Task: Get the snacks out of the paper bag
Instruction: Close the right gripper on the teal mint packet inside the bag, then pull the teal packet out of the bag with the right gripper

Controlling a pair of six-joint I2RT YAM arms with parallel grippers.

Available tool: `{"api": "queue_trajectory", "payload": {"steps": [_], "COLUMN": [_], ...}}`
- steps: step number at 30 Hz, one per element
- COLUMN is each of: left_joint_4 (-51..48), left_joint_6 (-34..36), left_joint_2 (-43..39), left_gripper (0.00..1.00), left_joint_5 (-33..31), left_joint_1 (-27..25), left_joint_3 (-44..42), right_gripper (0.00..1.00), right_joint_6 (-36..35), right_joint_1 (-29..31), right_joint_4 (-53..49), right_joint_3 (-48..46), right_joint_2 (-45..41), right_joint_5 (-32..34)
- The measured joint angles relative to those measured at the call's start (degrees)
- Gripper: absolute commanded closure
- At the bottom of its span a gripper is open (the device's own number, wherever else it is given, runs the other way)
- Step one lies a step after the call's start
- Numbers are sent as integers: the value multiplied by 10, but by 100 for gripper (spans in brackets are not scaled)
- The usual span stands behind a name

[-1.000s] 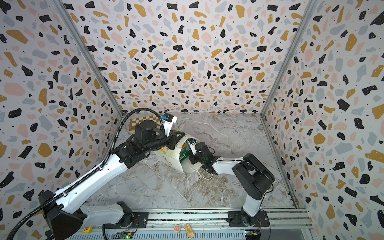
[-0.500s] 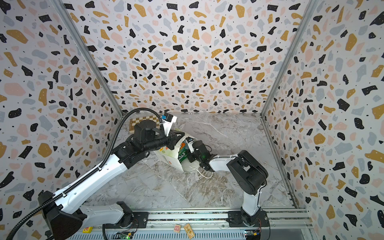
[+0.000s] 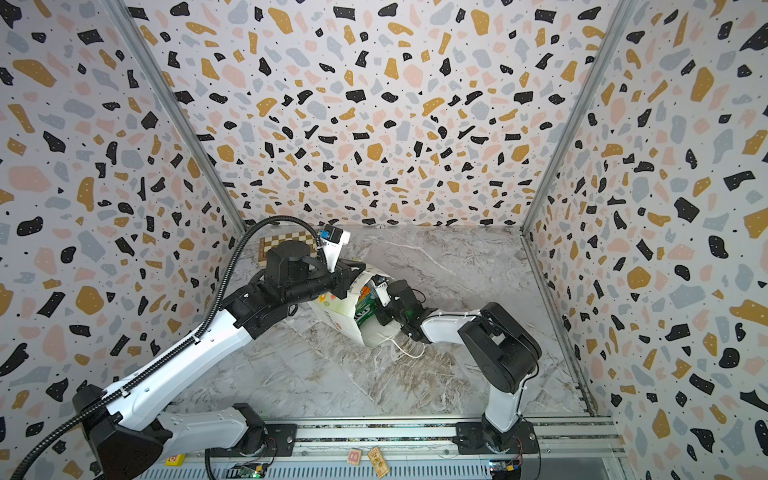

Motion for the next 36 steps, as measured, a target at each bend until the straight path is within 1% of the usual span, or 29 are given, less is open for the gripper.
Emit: {"api": "queue_trajectory", "payload": {"steps": [6, 15, 28, 36], "left_joint_4": [0, 2, 3, 5], "left_joint_6": [-5, -23, -30, -30], "left_joint_2": [-5, -6, -5, 9], "left_gripper": [100, 100, 100, 100], "left_joint_5": [-41, -84, -89, -79], "left_joint_1": [0, 0, 0, 0], "left_joint_3": [0, -2, -6, -7], "right_gripper": [100, 100, 100, 100], "right_joint_6": [-7, -15, -15, -14], "right_joint_1": [0, -2, -5, -5], "right_joint_4": [-25, -63, -86, -104], "right_joint_3": [-24, -54, -86, -108], "right_joint_2": [-48, -114, -197, -263], "right_joint_5": [-25, -44, -55, -69]}}
